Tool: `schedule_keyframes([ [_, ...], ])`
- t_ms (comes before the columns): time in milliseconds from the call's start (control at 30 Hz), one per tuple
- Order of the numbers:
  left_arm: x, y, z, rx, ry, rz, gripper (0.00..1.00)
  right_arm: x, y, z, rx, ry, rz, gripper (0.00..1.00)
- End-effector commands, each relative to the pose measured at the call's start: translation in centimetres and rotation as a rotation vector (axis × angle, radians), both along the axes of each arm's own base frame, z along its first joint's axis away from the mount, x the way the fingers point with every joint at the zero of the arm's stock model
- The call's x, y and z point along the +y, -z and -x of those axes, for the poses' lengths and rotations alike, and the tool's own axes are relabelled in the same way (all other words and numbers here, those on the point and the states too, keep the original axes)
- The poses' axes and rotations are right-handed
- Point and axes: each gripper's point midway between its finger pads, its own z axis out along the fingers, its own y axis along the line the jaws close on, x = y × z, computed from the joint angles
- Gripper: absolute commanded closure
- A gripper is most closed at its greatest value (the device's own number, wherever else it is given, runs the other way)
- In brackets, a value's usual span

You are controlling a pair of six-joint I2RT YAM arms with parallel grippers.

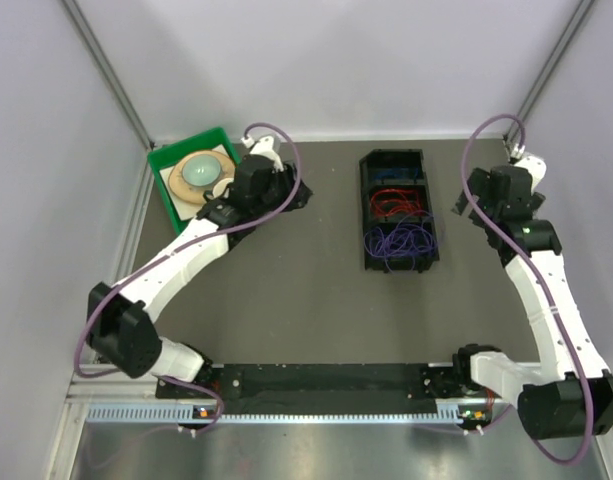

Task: Untangle the cables

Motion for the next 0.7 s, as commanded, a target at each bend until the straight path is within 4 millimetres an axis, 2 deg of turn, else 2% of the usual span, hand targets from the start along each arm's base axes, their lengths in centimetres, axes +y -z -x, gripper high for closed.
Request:
schedule_keyframes([
  [0, 4.5, 0.3, 2.0, 0.002, -0.089, -0.078, 0.48, -4.6, -1.3, 4.0, 0.005, 0.228, 0.149, 0.01],
  [133, 7.1, 0.8, 3.3, 0.016, -0.144, -0.112, 0.48, -4.2, -0.3, 5.5, 0.010, 0.210, 0.119, 0.01],
  [200, 8.3, 0.9, 4.1, 0.018, -0.172, -0.123, 0.48, -3.9, -0.4, 6.2, -0.005, 0.196, 0.100, 0.01],
  [267, 9.0, 0.4, 4.7, 0.001, -0.188, -0.118, 0.48, -3.9, 0.0, 7.0, 0.003, 0.196, 0.098, 0.01],
  [300, 9.3, 0.8, 5.0, 0.007, -0.191, -0.123, 0.48, -4.0, 0.4, 7.4, 0.014, 0.197, 0.103, 0.01],
  [500, 9.4, 0.6, 5.7, 0.002, -0.194, -0.095, 0.48, -4.2, 1.8, 8.6, 0.036, 0.192, 0.118, 0.01],
  [667, 9.2, 0.6, 5.7, 0.006, -0.183, -0.093, 0.48, -4.0, 1.8, 8.8, 0.020, 0.184, 0.102, 0.01],
])
